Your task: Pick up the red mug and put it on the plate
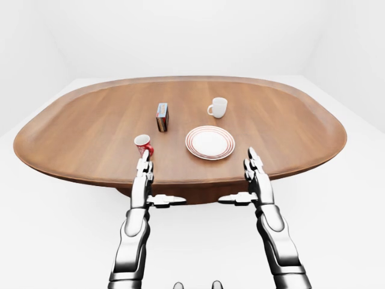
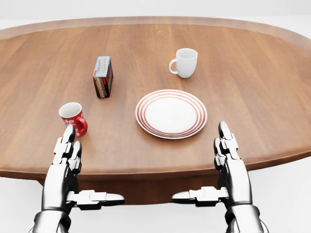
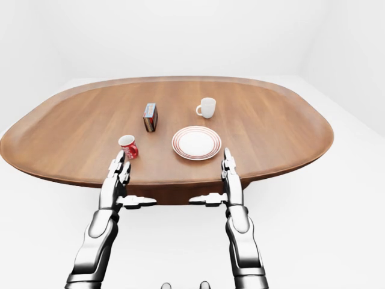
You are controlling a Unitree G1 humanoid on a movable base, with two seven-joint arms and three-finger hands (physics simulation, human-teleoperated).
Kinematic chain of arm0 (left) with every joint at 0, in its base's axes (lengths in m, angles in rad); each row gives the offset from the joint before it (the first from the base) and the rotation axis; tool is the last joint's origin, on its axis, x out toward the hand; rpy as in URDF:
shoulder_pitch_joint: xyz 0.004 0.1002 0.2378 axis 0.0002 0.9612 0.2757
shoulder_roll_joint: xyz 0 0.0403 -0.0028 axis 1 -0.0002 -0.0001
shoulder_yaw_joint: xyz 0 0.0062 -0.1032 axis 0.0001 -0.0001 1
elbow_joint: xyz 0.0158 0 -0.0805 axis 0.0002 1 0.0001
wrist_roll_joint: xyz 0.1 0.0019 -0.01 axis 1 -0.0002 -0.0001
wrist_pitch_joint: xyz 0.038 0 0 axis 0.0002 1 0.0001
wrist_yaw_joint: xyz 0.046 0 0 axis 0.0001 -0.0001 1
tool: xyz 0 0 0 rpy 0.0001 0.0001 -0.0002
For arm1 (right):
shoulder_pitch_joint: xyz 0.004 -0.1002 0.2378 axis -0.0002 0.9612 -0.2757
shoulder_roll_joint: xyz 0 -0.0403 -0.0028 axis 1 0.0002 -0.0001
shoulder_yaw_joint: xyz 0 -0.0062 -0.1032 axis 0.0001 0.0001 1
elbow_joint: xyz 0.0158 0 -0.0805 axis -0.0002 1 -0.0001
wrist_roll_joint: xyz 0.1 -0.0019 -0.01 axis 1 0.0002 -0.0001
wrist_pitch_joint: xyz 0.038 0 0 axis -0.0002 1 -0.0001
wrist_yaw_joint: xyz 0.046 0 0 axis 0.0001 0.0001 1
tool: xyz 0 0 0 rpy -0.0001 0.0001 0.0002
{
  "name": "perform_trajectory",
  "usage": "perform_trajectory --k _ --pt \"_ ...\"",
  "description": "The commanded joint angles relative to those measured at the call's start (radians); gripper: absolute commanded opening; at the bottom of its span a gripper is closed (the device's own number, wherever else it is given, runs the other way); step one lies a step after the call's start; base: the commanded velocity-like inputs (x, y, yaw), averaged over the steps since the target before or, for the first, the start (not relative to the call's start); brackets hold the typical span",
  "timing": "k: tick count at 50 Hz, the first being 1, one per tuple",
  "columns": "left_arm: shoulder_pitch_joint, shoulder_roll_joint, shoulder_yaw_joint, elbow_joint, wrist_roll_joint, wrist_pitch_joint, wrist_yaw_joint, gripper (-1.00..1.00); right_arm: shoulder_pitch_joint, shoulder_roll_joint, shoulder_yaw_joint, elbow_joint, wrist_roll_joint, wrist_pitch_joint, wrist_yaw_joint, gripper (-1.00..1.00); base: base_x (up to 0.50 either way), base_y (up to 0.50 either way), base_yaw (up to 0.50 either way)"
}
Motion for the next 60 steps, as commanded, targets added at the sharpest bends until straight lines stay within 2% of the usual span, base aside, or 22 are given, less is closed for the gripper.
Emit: perform_trajectory --k 1,7,12,14,15,17,18,22,28,31,34,35,40,45,48,60 --pt "0.004 0.012 0.024 -0.016 -0.014 0.011 -0.025 1.0 0.011 -0.011 -0.024 -0.014 0.012 0.003 0.026 1.0 0.0 0.0 0.0" --pt "0.0 0.012 0.024 -0.002 -0.006 0.0 -0.022 1.0 0.013 -0.012 -0.026 -0.034 0.017 0.017 0.029 1.0 0.0 0.0 0.0" --pt "0.003 0.013 0.022 -0.008 -0.001 0.005 -0.022 1.0 0.019 -0.013 -0.026 -0.058 0.007 0.024 0.024 1.0 0.0 0.0 0.0" --pt "0.004 0.016 0.027 -0.029 -0.003 0.02 -0.023 1.0 0.014 -0.018 -0.035 -0.072 0.003 0.028 0.019 1.0 0.0 0.0 0.0" --pt "0.003 0.018 0.031 -0.032 -0.005 0.021 -0.025 1.0 0.015 -0.02 -0.042 -0.096 0.013 0.052 0.024 1.0 0.0 0.0 0.0" --pt "0.001 0.022 0.042 -0.047 -0.011 0.032 -0.027 1.0 0.007 -0.026 -0.064 -0.111 0.015 0.061 0.012 1.0 0.0 0.0 0.0" --pt "-0.003 0.031 0.065 -0.068 -0.026 0.045 -0.026 1.0 0.003 -0.038 -0.099 -0.16 0.049 0.088 0.016 1.0 0.0 0.0 0.0" --pt "-0.017 0.057 0.13 -0.121 -0.071 0.088 -0.025 1.0 -0.017 -0.072 -0.185 -0.235 0.093 0.088 0.002 1.0 0.0 0.0 0.0" --pt "-0.03 0.094 0.243 -0.198 -0.16 0.088 -0.019 1.0 -0.039 -0.117 -0.3 -0.298 0.179 0.088 -0.015 1.0 0.0 0.0 0.0" --pt "-0.047 0.126 0.322 -0.189 -0.218 0.088 0.004 1.0 -0.044 -0.14 -0.354 -0.333 0.227 0.088 -0.021 1.0 0.0 0.0 0.0" --pt "-0.052 0.155 0.368 -0.172 -0.26 0.088 0.021 1.0 -0.042 -0.151 -0.378 -0.348 0.242 0.088 -0.024 1.0 0.0 0.0 0.0" --pt "-0.052 0.17 0.404 -0.193 -0.302 0.088 0.031 1.0 -0.041 -0.156 -0.395 -0.348 0.254 0.088 -0.023 1.0 0.0 0.0 0.0" --pt "-0.044 0.195 0.462 -0.222 -0.358 0.088 0.065 1.0 -0.034 -0.177 -0.458 -0.371 0.301 0.088 -0.03 1.0 0.0 0.0 0.0" --pt "-0.047 0.207 0.551 -0.161 -0.427 0.088 0.181 1.0 -0.032 -0.19 -0.489 -0.386 0.33 0.088 -0.035 1.0 0.0 0.0 0.0" --pt "-0.038 0.222 0.539 -0.168 -0.455 0.088 0.189 1.0 -0.031 -0.192 -0.495 -0.393 0.339 0.088 -0.038 1.0 0.0 0.0 0.0" --pt "-0.025 0.217 0.535 -0.196 -0.46 0.088 0.202 1.0 -0.036 -0.198 -0.492 -0.369 0.338 0.088 -0.039 1.0 0.0 0.0 0.0"
